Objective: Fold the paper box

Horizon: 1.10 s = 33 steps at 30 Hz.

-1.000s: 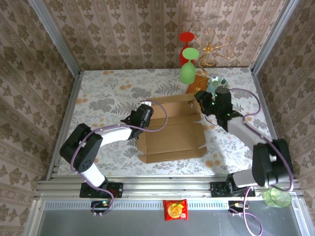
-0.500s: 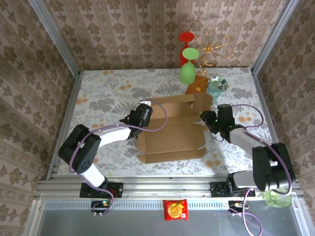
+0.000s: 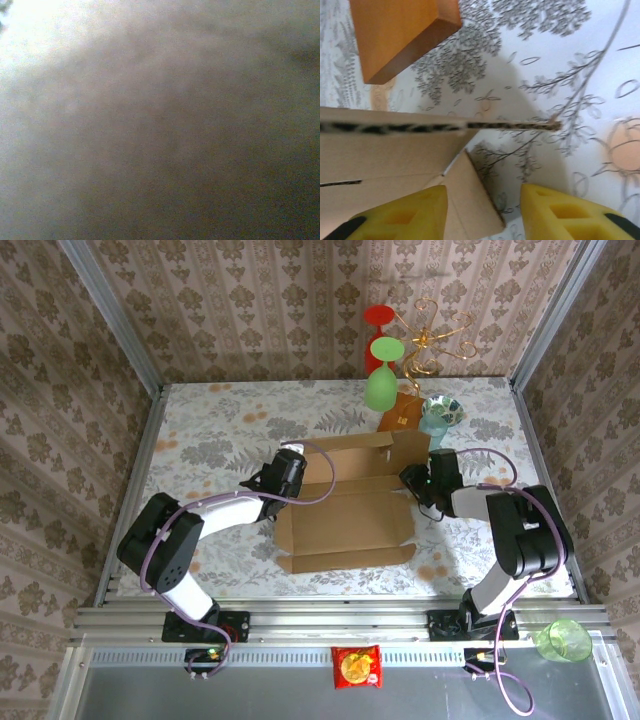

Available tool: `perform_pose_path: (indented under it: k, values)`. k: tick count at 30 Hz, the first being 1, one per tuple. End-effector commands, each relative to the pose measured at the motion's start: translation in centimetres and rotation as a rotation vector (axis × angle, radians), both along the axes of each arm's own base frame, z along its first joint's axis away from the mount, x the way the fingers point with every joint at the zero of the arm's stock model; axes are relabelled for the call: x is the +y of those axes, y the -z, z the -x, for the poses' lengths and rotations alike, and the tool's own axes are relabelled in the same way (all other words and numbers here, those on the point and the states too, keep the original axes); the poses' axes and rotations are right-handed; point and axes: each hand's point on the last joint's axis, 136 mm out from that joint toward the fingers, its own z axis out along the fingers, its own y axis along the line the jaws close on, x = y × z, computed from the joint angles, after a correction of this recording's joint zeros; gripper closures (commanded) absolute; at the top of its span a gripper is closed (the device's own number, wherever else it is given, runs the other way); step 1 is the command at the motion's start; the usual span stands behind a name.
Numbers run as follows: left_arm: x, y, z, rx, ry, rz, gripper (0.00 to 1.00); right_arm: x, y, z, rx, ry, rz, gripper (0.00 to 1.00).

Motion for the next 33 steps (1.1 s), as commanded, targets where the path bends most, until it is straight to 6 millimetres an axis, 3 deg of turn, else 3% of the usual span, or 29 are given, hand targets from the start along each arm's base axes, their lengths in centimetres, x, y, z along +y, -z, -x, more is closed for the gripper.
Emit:
perform_pose_path:
  k: [1,8,21,24,28,33]
  values:
    - [0.7,0.3,0.6,0.04,0.014,-0.05,1.0,2.0,-2.8,-1.5,-0.085,-0.023,-0.057,0.59]
    - [0.6,0.3,0.5,0.039,0.011,-0.044,1.0,3.6,-5.1,-1.0,-0.112,-0.056,-0.063,0.64]
    - [0.8,0.2,0.6,0.042,0.004,-0.042,1.0,7.3,-0.2,0.2,0.018,-0.171,-0.003,0.67]
    - [0.9,0.1,0.6,0.041,0.001,-0.045,1.0,7.6,0.0,0.4,0.023,-0.176,0.011,0.69]
    - [1.3,0.1,0.6,0.05,0.005,-0.049,1.0,6.6,-3.5,0.4,-0.073,-0.172,0.047,0.69]
    - [3.0,-0.7,0.4,0.045,0.013,-0.018,1.0,4.4,-10.5,1.9,-0.235,-0.237,0.096,0.63]
